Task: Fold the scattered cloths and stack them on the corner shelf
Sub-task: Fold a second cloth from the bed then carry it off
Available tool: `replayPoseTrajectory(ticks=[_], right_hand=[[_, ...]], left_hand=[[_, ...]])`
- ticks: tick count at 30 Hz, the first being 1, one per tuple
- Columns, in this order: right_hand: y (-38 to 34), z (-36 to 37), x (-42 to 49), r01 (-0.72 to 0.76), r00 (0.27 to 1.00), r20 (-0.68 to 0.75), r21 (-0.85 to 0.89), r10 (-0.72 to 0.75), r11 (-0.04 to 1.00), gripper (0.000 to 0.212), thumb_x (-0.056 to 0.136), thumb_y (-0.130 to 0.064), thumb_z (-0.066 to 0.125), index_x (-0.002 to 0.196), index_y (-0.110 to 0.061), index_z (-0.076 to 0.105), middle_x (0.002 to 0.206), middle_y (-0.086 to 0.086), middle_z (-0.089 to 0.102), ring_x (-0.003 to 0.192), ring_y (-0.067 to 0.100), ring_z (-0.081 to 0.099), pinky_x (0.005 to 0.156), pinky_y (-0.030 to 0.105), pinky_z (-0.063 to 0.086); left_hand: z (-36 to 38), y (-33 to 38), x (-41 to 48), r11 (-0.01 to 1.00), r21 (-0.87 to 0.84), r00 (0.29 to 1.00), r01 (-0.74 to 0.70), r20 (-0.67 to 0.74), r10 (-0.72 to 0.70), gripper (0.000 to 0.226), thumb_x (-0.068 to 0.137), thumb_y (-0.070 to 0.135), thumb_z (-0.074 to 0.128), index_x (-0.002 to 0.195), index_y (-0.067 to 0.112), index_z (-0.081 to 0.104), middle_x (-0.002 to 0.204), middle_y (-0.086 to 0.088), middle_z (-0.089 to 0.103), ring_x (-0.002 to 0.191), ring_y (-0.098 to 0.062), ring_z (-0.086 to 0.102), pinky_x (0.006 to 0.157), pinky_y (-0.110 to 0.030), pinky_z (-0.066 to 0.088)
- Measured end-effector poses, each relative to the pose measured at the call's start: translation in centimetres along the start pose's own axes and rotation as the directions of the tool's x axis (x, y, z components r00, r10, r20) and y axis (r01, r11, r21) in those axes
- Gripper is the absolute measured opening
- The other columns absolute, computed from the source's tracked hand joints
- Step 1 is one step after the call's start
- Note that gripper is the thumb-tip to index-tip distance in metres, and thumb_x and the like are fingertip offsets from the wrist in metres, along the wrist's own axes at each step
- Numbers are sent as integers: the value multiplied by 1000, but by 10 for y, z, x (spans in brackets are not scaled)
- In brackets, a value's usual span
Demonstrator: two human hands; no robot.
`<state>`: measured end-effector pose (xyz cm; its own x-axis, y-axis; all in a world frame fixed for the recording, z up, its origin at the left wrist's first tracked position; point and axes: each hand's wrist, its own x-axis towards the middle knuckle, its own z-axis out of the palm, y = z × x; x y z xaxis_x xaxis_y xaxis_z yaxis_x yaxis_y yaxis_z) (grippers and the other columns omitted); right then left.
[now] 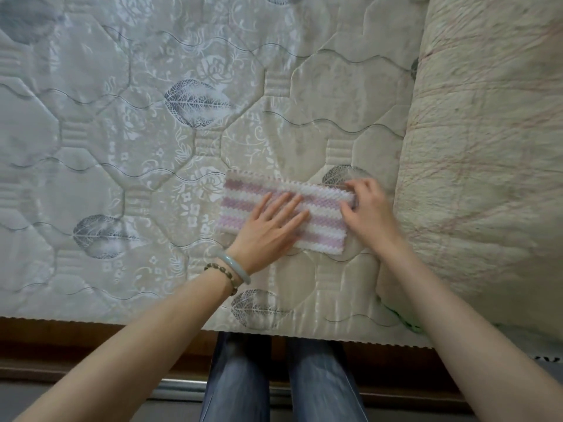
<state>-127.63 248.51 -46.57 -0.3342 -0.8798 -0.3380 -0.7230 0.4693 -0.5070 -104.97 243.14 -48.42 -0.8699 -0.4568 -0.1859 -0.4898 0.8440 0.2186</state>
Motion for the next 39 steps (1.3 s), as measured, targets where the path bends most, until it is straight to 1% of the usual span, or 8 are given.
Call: replayPoseTrajectory(ticks=[10,15,19,23,25,27,31,39], right_hand=[[-9,1,25,-164,941,286,-73,179,984,11,74,-17,60,79,-13,52,82,5,48,80,26,49,66,31,33],[-46,-7,9,-373,903,348,342,253,862,22,68,-32,54,70,-16,40,67,3,40,63,19,43,56,38,46],[-78,-2,6,-455,883,393,589,255,668,12,72,-19,58,69,-13,48,68,3,52,67,20,54,61,35,47],[-97,2,8,-519,849,496,723,180,456,21,92,-26,57,83,-7,54,76,12,60,67,25,63,68,45,56],[-97,10,5,-327,941,294,651,169,685,24,97,-23,50,81,-7,57,76,11,60,69,26,61,74,46,53],[-93,25,0,45,997,40,296,-59,954,22,93,-21,48,91,-5,63,91,12,62,87,29,60,83,40,46],[-89,59,-9,414,909,89,-94,-406,906,42,87,-27,45,118,-3,59,130,20,54,122,35,51,103,39,40],[-79,80,-5,519,851,285,-331,-441,788,61,90,-37,37,139,-1,43,146,20,40,137,31,37,114,45,26]], left_hand=[[-5,25,0,955,-225,981,192,43,-187,58,86,36,40,140,14,42,147,-11,42,133,-31,40,108,-46,31],[-46,32,12,588,-733,914,343,116,-389,67,86,43,63,140,15,35,123,-2,49,90,-10,53,80,-32,50],[-67,29,19,358,-821,824,444,217,-524,78,70,50,77,129,20,37,103,9,54,77,-5,59,71,-27,51],[-74,8,13,181,-856,684,483,240,-689,45,78,24,73,113,20,44,97,5,61,67,-7,62,60,-26,52],[-70,-12,5,181,-843,624,506,213,-752,27,81,13,65,103,19,51,90,6,61,72,-6,57,67,-25,49],[-63,-34,-4,159,-820,570,550,230,-789,15,82,14,65,93,20,56,78,10,58,71,-6,54,67,-21,44],[-43,-61,-18,158,-782,554,603,267,-788,11,86,20,62,91,12,67,84,-1,67,78,-15,60,71,-27,45],[-31,-65,-25,157,-770,523,619,255,-813,14,89,18,60,102,15,63,98,1,65,89,-14,60,80,-26,48]])
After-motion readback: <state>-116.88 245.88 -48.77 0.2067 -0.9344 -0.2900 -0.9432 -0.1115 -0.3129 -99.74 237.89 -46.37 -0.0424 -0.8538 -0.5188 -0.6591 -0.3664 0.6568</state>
